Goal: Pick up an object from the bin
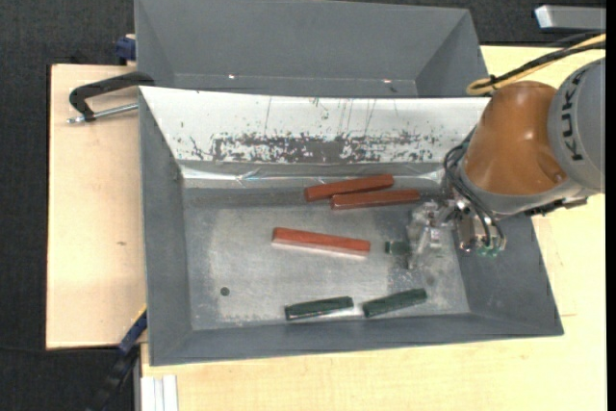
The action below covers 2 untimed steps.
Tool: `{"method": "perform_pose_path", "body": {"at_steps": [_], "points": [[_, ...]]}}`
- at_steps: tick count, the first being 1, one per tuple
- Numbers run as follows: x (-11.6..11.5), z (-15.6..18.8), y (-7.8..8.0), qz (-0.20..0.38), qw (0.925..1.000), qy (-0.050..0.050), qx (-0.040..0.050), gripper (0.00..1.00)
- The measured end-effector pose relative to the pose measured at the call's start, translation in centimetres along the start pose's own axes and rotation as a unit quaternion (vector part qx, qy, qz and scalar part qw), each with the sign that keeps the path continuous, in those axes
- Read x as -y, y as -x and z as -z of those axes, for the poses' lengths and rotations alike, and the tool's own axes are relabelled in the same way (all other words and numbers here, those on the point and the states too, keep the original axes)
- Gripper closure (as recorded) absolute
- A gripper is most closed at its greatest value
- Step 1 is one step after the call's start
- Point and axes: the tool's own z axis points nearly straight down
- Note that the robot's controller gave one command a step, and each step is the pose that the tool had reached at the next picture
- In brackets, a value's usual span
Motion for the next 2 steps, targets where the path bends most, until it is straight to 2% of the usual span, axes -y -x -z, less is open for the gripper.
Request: {"method": "perform_pose_path", "body": {"at_steps": [1,2], "points": [[0.0,0.0,0.0,0.0,1.0,0.0,0.0,1.0],[2.0,14.5,0.4,-0.034,0.9994,0.0,0.0006,1.0]]}}
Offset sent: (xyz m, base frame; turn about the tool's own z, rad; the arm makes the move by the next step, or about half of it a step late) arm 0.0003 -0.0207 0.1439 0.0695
